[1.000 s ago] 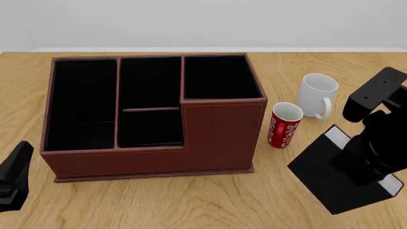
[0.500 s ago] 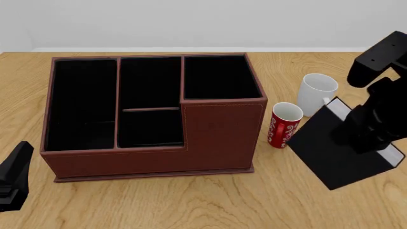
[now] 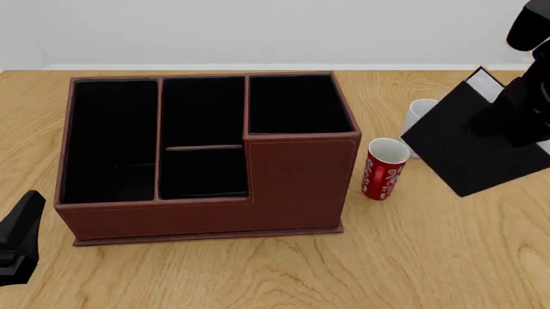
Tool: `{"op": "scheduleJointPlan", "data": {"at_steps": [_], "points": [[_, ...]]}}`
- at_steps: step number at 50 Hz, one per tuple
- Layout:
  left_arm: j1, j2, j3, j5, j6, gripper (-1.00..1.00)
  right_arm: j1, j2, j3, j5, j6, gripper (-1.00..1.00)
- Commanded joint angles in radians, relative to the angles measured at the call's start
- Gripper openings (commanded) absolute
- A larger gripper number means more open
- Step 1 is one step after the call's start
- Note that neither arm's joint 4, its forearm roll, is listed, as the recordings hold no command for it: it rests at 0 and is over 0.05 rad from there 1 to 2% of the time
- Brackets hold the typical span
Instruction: Pick up the book and place it in the right compartment of the caddy.
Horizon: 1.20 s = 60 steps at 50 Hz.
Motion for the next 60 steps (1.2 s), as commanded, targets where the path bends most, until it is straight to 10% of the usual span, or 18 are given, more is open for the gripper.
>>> {"op": "scheduleJointPlan", "data": {"at_steps": [1, 60], "points": [[0.0, 0.0, 0.0, 0.0, 0.0, 1.0, -0.028, 0.017, -0.106, 0.0, -0.055, -1.0], [0.0, 0.0, 0.0, 0.0, 0.0, 1.0, 0.111, 0.245, -0.455, 0.0, -0.178, -1.0]]}}
